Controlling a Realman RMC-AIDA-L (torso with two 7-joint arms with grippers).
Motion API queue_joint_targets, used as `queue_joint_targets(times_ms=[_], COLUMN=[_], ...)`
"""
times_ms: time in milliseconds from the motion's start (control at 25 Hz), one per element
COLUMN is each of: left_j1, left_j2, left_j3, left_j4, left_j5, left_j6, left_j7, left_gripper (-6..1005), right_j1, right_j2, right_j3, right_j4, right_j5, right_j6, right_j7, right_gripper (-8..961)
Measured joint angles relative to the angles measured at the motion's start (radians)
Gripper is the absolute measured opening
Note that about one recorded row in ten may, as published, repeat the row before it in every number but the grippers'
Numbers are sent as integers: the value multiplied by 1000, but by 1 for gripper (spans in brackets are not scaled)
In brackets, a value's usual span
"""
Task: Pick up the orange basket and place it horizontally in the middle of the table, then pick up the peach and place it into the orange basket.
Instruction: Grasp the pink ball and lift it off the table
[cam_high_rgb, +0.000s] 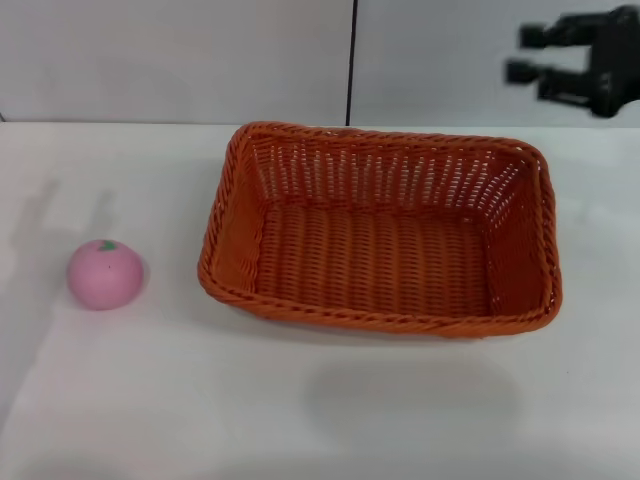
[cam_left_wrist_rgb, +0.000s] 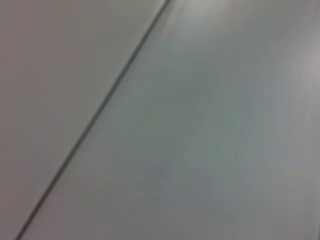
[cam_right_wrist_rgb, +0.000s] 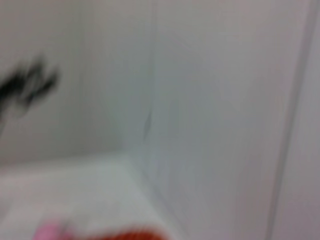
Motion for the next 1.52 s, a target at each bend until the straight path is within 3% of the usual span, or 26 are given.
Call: queue_joint_targets(times_ms=[160,240,360,520,960,1520], left_j1=[-8,-9,-10,-21,-20,-34], left_j2=[15,31,61,109,115,83], left_j3=[1,1,1,1,1,48], left_j4=[48,67,86,119,127,128], left_j5=[64,106,176,300,414,422], left_j6=[0,2,7,102,284,443], left_j7=[-2,-12,-24,-12,65,133], left_gripper=[804,804,804,803,803,802], right_j1=[-124,-173,-221,-260,-283,-291], right_j2=[59,79,90,87,88,93], right_j3=[66,88,138,203,299,309], right_j4=[11,25,84,166,270,279], right_j5=[229,298,365,388,393,408], right_j6=[15,26,27,10,-64,-69], right_j7=[-100,-124,-144,-149,-149,-138], right_gripper=[448,448,449,449,450,448])
